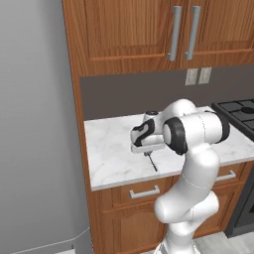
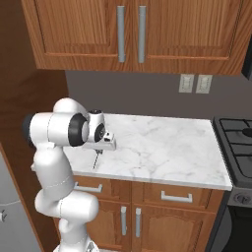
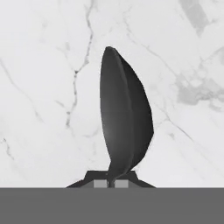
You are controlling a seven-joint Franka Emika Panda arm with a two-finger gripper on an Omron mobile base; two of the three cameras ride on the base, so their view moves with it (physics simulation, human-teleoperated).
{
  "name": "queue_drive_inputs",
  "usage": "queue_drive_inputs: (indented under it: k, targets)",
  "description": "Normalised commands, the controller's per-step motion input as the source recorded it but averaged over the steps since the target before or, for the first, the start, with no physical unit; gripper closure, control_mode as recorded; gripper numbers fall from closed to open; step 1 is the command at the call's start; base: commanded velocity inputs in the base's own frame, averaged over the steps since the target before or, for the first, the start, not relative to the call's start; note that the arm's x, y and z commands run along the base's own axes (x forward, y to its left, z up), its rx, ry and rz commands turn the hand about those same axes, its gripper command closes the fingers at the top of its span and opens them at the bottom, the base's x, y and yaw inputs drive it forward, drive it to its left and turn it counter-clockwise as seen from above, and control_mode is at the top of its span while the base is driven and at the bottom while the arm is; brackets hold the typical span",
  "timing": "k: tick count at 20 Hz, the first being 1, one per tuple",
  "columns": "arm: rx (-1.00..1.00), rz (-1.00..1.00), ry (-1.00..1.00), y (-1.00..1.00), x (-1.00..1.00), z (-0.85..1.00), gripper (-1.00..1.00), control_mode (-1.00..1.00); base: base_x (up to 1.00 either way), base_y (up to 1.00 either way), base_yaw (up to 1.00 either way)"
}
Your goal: Take the fork and place it on the left side of the plate. Then take the spoon and place it on the right side of the plate. Make sure they're directly next to the plate.
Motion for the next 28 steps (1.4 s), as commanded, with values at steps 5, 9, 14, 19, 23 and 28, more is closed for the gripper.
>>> queue_drive_inputs:
  k: [5,9,14,19,23,28]
  targets:
    - [0.11,-0.02,-0.01,0.00,-0.36,0.52,1.00,-1.00,0.00,0.00,0.00]
    - [0.12,-0.07,-0.05,0.00,-0.49,0.96,1.00,-1.00,0.00,0.00,0.00]
    - [0.05,-0.09,0.00,0.00,-0.63,1.00,1.00,-1.00,0.00,0.00,0.00]
    - [0.00,-0.14,0.00,0.00,-0.88,1.00,1.00,-1.00,0.00,0.00,0.00]
    - [0.00,-0.15,0.00,-0.02,-1.00,0.92,1.00,-1.00,0.00,0.00,0.00]
    - [-0.01,-0.08,-0.01,-0.20,-1.00,0.46,1.00,-1.00,0.00,0.00,0.00]
